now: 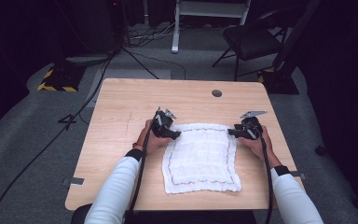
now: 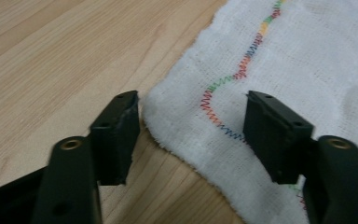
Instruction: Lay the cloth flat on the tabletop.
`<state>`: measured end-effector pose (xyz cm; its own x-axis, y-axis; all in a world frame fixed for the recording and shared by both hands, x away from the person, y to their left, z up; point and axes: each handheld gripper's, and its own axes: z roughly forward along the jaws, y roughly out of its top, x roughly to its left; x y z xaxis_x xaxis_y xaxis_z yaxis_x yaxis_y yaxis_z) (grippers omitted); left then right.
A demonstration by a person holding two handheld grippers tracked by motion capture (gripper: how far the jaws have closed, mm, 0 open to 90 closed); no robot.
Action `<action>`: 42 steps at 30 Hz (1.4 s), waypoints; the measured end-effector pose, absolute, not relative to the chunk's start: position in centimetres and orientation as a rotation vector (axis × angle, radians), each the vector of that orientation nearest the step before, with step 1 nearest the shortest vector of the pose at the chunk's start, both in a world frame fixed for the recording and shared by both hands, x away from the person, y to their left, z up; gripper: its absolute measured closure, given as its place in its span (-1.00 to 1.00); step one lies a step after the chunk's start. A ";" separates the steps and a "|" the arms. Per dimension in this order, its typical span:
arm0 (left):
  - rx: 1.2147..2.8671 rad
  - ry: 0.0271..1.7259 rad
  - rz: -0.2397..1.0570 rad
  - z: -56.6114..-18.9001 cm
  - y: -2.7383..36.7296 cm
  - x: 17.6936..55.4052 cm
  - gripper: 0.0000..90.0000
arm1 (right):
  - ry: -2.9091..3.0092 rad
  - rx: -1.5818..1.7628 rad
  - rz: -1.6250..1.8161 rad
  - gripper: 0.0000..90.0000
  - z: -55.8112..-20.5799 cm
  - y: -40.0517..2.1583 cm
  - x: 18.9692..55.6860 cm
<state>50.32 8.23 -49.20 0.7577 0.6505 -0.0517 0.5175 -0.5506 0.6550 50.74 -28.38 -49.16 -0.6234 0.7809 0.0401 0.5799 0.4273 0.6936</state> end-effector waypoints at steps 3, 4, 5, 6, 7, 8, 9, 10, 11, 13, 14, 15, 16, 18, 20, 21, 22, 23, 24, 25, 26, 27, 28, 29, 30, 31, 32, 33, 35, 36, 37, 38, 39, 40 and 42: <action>2.277 0.844 0.212 -49.1 8.0 50.3 0.47 | 2.433 1.143 1.004 0.75 -49.1 -27.9 50.5; 2.288 0.831 0.209 -49.1 7.9 50.4 0.60 | 2.438 1.130 0.997 0.82 -49.0 -27.8 50.5; 2.296 0.822 0.225 -49.0 7.8 50.3 0.70 | 2.442 1.109 0.979 0.85 -49.0 -27.6 50.4; 2.312 0.809 0.246 -48.9 7.7 50.3 0.79 | 2.439 1.092 0.954 0.88 -48.9 -27.4 50.3; 2.321 0.796 0.275 -48.6 7.7 50.2 0.84 | 2.424 1.074 0.930 0.89 -48.7 -27.3 50.2; 2.315 0.785 0.298 -48.4 7.7 50.2 0.87 | 2.407 1.059 0.932 0.90 -48.4 -27.3 50.1; 2.306 0.779 0.321 -47.9 7.9 50.1 0.89 | 2.387 1.043 0.938 0.90 -47.9 -27.3 50.0; 2.298 0.769 0.343 -47.3 8.1 50.1 0.91 | 2.362 1.023 0.942 0.90 -47.3 -27.2 49.9; 2.274 0.766 0.361 -46.7 8.4 50.1 0.92 | 2.343 1.005 0.947 0.91 -46.7 -27.2 49.7; 2.241 0.758 0.391 -45.1 9.1 50.2 0.92 | 2.298 0.992 0.979 0.90 -45.4 -27.4 49.6; 2.229 0.754 0.403 -44.7 9.2 50.3 0.92 | 2.275 0.984 0.990 0.90 -44.6 -27.4 49.6; 2.226 0.749 0.423 -44.1 9.4 50.3 0.92 | 2.269 0.979 0.992 0.91 -44.2 -27.5 49.6; 2.215 0.745 0.438 -43.5 9.6 50.3 0.92 | 2.258 0.976 0.989 0.91 -43.7 -27.5 49.7; 2.204 0.737 0.480 -42.5 9.7 50.5 0.93 | 2.231 0.975 0.988 0.91 -42.9 -27.4 50.0; 2.187 0.734 0.509 -41.8 9.8 50.9 0.93 | 2.201 0.972 0.983 0.91 -42.3 -27.2 50.4; 2.182 0.739 0.534 -41.6 9.8 51.1 0.93 | 2.191 0.974 0.978 0.90 -42.0 -27.0 50.8; 2.173 0.754 0.560 -41.6 9.7 51.5 0.92 | 2.179 0.969 0.971 0.89 -41.8 -26.7 51.1; 2.164 0.787 0.572 -41.7 9.6 51.9 0.92 | 2.163 0.973 0.954 0.86 -41.6 -26.4 51.6; 2.157 0.828 0.597 -41.9 9.5 52.3 0.85 | 2.148 0.976 0.939 0.75 -41.6 -26.1 52.1; 2.145 0.869 0.595 -42.2 9.5 52.7 0.74 | 2.128 0.977 0.919 0.67 -41.7 -25.8 52.5; 2.136 0.881 0.575 -42.4 9.5 52.9 0.68 | 2.125 0.976 0.893 0.60 -41.8 -25.5 52.8; 2.136 0.893 0.556 -42.6 9.4 52.9 0.59 | 2.134 0.986 0.893 0.55 -41.9 -25.3 53.1; 2.147 0.892 0.562 -42.9 9.3 52.8 0.46 | 2.144 0.988 0.917 0.49 -42.0 -25.2 53.1; 2.161 0.889 0.558 -43.1 9.3 52.6 0.33 | 2.155 0.988 0.939 0.43 -42.1 -25.0 53.0; 2.172 0.878 0.546 -43.2 9.4 52.3 0.28 | 2.172 0.984 0.956 0.39 -42.2 -24.8 52.8; 2.184 0.863 0.545 -43.3 9.6 51.9 0.23 | 2.202 0.973 0.974 0.33 -42.3 -24.7 52.5; 2.189 0.857 0.542 -43.4 9.9 51.3 0.12 | 2.243 0.966 0.982 0.23 -42.4 -24.5 52.2; 2.191 0.858 0.538 -43.5 10.2 50.8 0.01 | 2.259 0.959 0.993 0.21 -42.5 -24.3 51.8; 2.221 0.842 0.525 -43.9 10.8 49.6 -0.14 | 2.293 0.914 1.044 0.17 -42.8 -24.0 50.6; 2.220 0.835 0.517 -44.2 11.3 49.0 -0.20 | 2.318 0.893 1.059 0.14 -43.0 -23.9 50.0; 2.224 0.835 0.513 -44.5 11.7 48.4 -0.25 | 2.334 0.875 1.066 0.11 -43.1 -23.6 49.4; 2.230 0.841 0.509 -44.8 12.0 47.8 -0.29 | 2.351 0.860 1.085 0.07 -43.3 -23.4 48.8; 2.234 0.849 0.492 -45.1 12.4 47.3 -0.34 | 2.372 0.850 1.114 0.02 -43.5 -23.0 48.2; 2.240 0.854 0.482 -45.5 12.8 46.8 -0.37 | 2.389 0.831 1.129 0.00 -43.8 -22.6 47.5; 2.268 0.860 0.489 -46.2 13.4 45.7 -0.40 | 2.442 0.772 1.159 -0.04 -44.3 -21.4 46.1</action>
